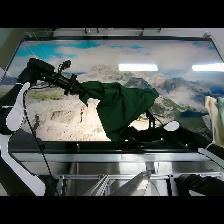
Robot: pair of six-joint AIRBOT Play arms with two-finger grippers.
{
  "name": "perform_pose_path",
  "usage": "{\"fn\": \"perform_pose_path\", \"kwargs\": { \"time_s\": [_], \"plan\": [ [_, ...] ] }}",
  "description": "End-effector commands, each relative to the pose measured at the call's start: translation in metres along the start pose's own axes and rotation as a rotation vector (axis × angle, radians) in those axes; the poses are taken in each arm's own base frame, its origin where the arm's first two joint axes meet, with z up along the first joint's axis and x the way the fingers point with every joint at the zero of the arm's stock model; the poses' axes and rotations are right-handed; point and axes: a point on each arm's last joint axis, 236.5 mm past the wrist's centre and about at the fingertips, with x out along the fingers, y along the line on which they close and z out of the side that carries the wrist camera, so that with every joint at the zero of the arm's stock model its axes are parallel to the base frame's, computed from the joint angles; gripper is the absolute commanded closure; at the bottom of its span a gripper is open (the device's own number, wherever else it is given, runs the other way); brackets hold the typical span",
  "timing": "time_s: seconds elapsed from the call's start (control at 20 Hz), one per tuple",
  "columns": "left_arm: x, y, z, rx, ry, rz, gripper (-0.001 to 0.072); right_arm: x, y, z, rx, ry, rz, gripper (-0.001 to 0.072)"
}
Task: Fold the shirts.
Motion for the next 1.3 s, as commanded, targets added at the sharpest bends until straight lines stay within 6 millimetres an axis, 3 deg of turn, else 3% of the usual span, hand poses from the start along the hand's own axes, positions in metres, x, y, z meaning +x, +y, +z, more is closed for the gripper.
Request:
{"fn": "perform_pose_path", "kwargs": {
  "time_s": [0.0,0.05,0.15,0.25,0.35,0.4,0.45,0.5,0.6,0.65,0.7,0.75,0.8,0.9,1.0,1.1,1.25],
  "plan": [
    [0.003,0.002,-0.005,-0.007,0.016,-0.007,0.0690,0.022,0.000,0.006,0.042,-0.067,0.008,0.0229],
    [0.003,0.002,-0.005,-0.007,0.017,-0.008,0.0690,0.026,0.007,0.010,0.044,-0.077,0.043,0.0323],
    [0.002,-0.001,-0.008,-0.006,0.028,-0.017,0.0690,0.025,0.030,0.019,0.002,-0.107,0.138,0.0692],
    [-0.002,-0.017,-0.019,0.018,0.066,-0.060,0.0690,0.009,0.067,0.021,-0.061,-0.117,0.267,0.0692],
    [-0.023,-0.050,-0.030,0.113,0.057,-0.096,0.0690,-0.036,0.114,0.018,-0.150,-0.136,0.425,0.0692],
    [-0.040,-0.074,-0.035,0.179,0.029,-0.121,0.0690,-0.074,0.140,0.020,-0.208,-0.181,0.521,0.0693],
    [-0.061,-0.110,-0.046,0.315,-0.008,-0.169,0.0690,-0.129,0.169,0.024,-0.278,-0.273,0.637,0.0693],
    [-0.085,-0.148,-0.063,0.435,-0.043,-0.230,0.0689,-0.191,0.193,0.029,-0.362,-0.407,0.730,0.0693],
    [-0.135,-0.214,-0.093,0.634,-0.194,-0.245,0.0688,-0.335,0.226,0.026,-0.562,-0.810,0.827,0.0692],
    [-0.157,-0.239,-0.114,0.735,-0.266,-0.209,0.0688,-0.405,0.237,0.010,-0.638,-1.033,0.831,0.0692],
    [-0.176,-0.255,-0.129,0.800,-0.329,-0.155,0.0687,-0.456,0.245,-0.011,-0.700,-1.220,0.807,0.0692],
    [-0.194,-0.270,-0.145,0.852,-0.394,-0.096,0.0687,-0.494,0.254,-0.035,-0.775,-1.385,0.745,0.0692],
    [-0.210,-0.281,-0.157,0.881,-0.450,-0.045,0.0687,-0.511,0.263,-0.053,-0.837,-1.477,0.672,0.0692],
    [-0.231,-0.299,-0.180,0.922,-0.542,0.046,0.0686,-0.515,0.284,-0.076,-0.942,-1.531,0.540,0.0692],
    [-0.238,-0.307,-0.196,0.945,-0.591,0.103,0.0686,-0.524,0.298,-0.090,-0.984,-1.572,0.533,0.0692],
    [-0.235,-0.304,-0.201,0.927,-0.594,0.104,0.0686,-0.518,0.292,-0.080,-0.988,-1.555,0.464,0.0692],
    [-0.214,-0.271,-0.187,0.812,-0.525,0.012,0.0685,-0.506,0.250,-0.029,-0.855,-1.465,0.323,0.0691]
  ]
}}
